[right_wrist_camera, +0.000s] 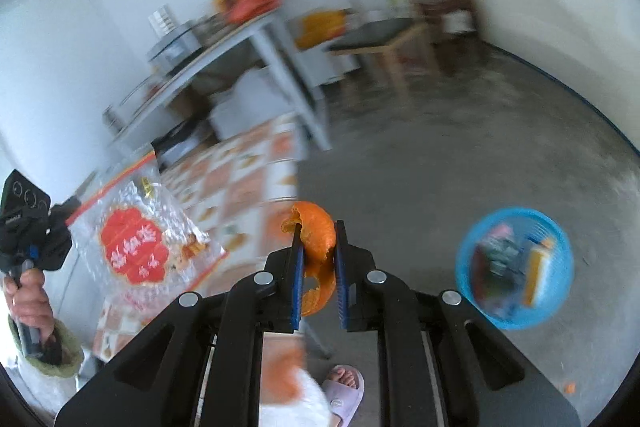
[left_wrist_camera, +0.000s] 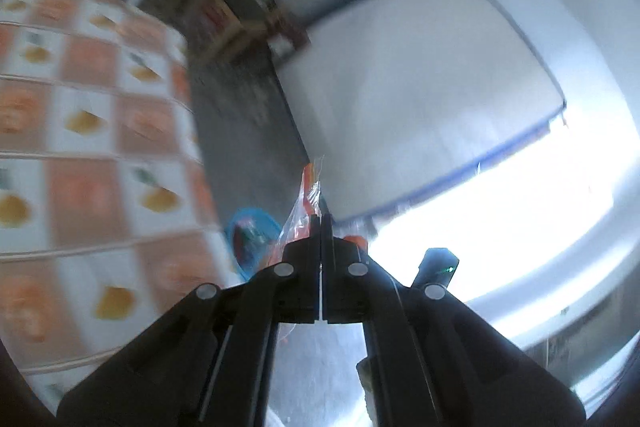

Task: Collect trash
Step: 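Carry peel and bag over the wastebasket and open the left tool, then open the right tool over the wastebasket to drop the orange peel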

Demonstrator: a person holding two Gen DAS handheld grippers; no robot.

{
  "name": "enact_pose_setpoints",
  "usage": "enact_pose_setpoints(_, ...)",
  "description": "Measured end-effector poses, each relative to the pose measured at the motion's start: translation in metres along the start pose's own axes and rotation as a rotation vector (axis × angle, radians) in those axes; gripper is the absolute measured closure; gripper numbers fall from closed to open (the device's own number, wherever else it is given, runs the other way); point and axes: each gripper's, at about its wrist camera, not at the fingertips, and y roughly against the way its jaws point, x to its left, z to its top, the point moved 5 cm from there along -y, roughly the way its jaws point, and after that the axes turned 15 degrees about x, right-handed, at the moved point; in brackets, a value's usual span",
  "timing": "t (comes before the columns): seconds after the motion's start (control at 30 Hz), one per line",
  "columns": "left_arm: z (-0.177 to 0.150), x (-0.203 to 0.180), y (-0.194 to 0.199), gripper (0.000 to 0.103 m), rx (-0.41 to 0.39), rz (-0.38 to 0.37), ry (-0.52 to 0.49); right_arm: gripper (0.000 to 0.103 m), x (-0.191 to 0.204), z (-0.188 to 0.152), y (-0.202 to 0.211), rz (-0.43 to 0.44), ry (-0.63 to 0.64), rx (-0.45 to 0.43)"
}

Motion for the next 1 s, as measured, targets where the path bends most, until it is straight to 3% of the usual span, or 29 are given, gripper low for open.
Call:
enact_pose_setpoints(0.3,0.028,-0.031,-0.213,0.103,0.266,0.062,-0.035,0.089,-0.157,-0.034,-0.010,-0.105,-0.268,0.014)
enact_pose_setpoints(0.57,0.058,-0.010,-0.367,0.103,0.347,0.135,-0.014,0.089,-0.230,-0.054,-0.045,-0.104,-0.413,0.041)
enact_pose_setpoints(0.77,0.054,0.036,-0.454,0.103,0.402,0.293,0.004,0.089,-0.257,-0.062,-0.067,-0.077,-0.477,0.051)
enact_pose_setpoints(0.83,0.045,0.066,-0.473,0.095,0.450,0.333,0.080,0.089,-0.262,-0.064,-0.079,-0.070,-0.486,0.067)
enact_pose_setpoints(0.93,0.039,0.090,-0.477,0.084,0.480,0.310,0.208,0.089,-0.263,-0.063,-0.095,-0.060,-0.488,0.090)
enact_pose_setpoints(1.0,0.043,0.088,-0.470,0.070,0.470,0.309,0.210,0.089,-0.264,-0.059,-0.105,-0.059,-0.482,0.107)
